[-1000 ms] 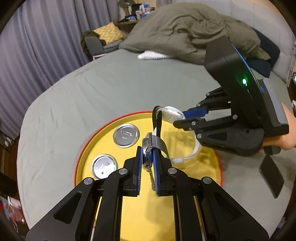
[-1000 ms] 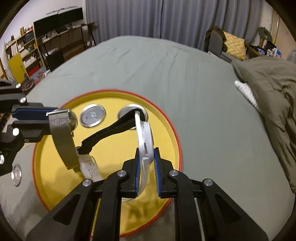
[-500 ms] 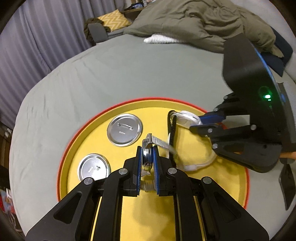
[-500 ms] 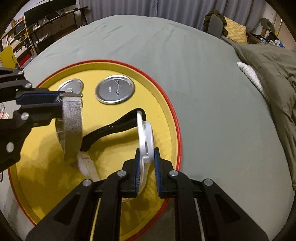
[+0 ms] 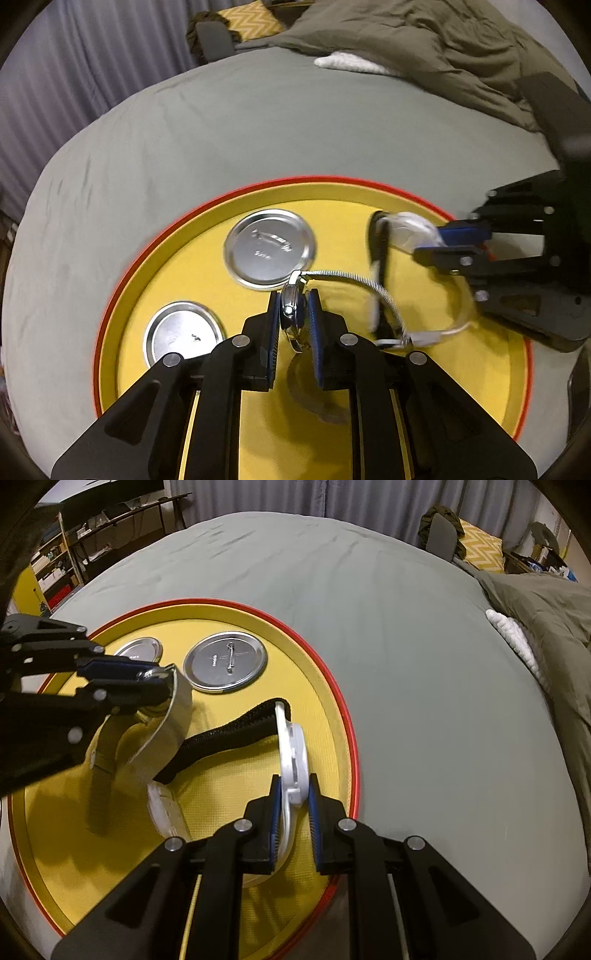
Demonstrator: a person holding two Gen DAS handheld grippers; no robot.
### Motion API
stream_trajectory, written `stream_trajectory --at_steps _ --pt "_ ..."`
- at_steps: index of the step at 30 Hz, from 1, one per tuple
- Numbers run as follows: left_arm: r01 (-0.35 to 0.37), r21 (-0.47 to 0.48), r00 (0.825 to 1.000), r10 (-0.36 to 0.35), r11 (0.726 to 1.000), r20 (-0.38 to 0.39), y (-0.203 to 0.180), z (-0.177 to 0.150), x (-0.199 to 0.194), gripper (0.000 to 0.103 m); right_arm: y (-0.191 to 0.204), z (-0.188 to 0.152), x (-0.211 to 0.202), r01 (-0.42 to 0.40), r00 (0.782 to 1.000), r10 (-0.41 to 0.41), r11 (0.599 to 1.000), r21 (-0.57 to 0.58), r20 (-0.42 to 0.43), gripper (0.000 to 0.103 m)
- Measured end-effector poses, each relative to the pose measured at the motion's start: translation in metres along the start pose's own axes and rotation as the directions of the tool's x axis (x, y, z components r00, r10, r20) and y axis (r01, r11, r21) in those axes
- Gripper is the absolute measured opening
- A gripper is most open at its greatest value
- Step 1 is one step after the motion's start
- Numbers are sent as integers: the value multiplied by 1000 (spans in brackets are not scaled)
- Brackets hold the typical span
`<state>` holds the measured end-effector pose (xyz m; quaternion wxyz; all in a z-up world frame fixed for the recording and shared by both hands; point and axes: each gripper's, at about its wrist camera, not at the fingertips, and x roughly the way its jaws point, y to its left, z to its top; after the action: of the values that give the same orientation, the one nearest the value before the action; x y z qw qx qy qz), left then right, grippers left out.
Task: Organize jewelry
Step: 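Carry the silver watch and white band over the yellow-lined tray, then lower both items onto the yellow felt and open both tools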
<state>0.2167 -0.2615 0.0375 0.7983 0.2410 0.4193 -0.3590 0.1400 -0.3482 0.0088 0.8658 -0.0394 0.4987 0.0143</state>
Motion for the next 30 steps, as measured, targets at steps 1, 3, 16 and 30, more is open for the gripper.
stream_trajectory --at_steps 1,3,16,30 --pt "-5 -5 1000 5 1000 0 3 -1 2 15 -1 0 1 -4 1000 4 1000 2 2 14" --pt "-6 -18 1000 6 1000 7 7 0 2 15 -2 1 1 -3 1000 3 1000 -2 6 14" --pt "-169 17 985 169 985 19 0 4 10 17 -2 -3 0 -6 1000 6 1000 -20 19 14" --pt "-281 21 959 282 959 -38 -2 5 31 14 -3 -6 -1 -15 999 16 1000 -20 28 14"
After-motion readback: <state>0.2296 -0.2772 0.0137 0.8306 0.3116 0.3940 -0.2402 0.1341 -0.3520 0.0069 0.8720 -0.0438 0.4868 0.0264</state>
